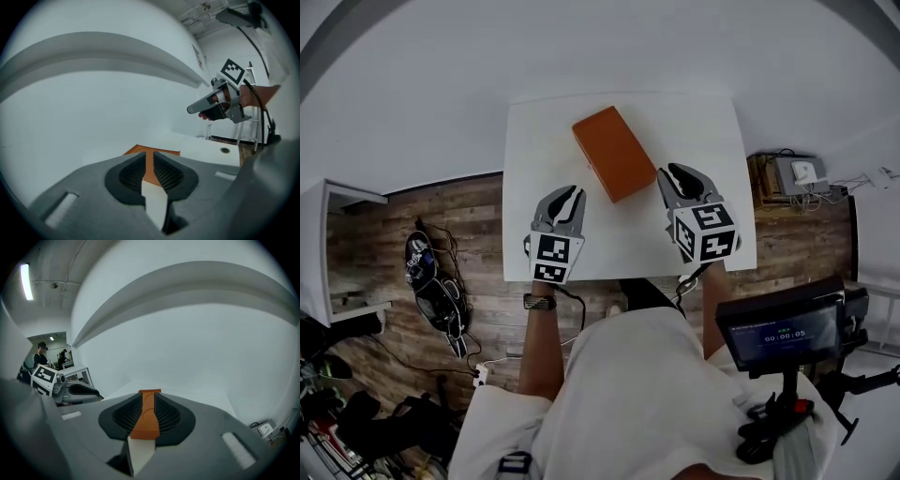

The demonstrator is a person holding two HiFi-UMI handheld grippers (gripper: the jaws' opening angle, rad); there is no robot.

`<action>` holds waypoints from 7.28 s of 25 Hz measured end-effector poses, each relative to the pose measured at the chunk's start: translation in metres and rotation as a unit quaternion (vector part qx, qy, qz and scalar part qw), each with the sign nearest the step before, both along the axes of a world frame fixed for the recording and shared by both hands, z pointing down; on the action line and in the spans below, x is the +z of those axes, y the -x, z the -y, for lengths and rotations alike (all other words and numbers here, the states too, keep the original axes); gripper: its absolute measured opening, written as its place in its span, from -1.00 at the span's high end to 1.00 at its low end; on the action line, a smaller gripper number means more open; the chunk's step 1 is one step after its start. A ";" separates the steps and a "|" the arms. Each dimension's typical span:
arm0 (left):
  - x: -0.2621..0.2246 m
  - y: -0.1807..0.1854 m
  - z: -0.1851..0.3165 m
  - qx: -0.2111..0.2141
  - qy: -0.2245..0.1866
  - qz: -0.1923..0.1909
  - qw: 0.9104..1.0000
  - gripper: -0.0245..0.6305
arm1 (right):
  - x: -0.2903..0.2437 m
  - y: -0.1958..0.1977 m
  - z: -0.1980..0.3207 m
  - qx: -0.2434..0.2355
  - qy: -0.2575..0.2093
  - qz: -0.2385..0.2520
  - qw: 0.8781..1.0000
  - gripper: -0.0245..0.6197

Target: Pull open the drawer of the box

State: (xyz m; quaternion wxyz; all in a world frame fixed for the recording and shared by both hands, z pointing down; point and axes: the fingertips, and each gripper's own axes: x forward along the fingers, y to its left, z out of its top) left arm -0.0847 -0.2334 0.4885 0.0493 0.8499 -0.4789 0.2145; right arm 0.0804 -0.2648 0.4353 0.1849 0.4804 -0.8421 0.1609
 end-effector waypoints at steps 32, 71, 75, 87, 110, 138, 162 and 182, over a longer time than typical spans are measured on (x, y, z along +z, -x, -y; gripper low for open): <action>0.176 0.006 0.080 0.135 0.187 0.023 0.973 0.56 | 0.180 0.024 0.087 -0.058 0.210 -0.053 0.974 0.37; 0.183 -0.002 0.080 0.181 0.189 0.042 0.964 0.70 | 0.190 0.012 0.082 -0.034 0.239 -0.070 0.968 0.35; 0.183 0.001 0.080 0.179 0.192 0.045 0.964 0.70 | 0.190 0.011 0.084 -0.030 0.242 -0.065 0.968 0.35; 0.184 0.014 0.074 0.166 0.199 0.051 0.964 0.70 | 0.191 0.009 0.085 -0.032 0.245 -0.057 0.967 0.34; 0.191 0.052 0.058 0.126 0.220 0.076 0.964 0.70 | 0.191 0.011 0.089 -0.036 0.236 -0.065 0.969 0.32; 0.198 0.092 0.043 0.070 0.233 0.079 0.967 0.70 | 0.196 0.012 0.092 -0.035 0.235 -0.067 0.969 0.31; 0.140 0.126 0.028 -0.155 0.132 0.013 0.979 0.62 | 0.133 -0.019 0.080 0.030 0.117 -0.126 0.985 0.91; -0.078 0.040 -0.002 -0.090 -0.092 0.012 0.992 0.70 | -0.043 -0.012 -0.011 0.062 -0.062 -0.066 0.994 0.91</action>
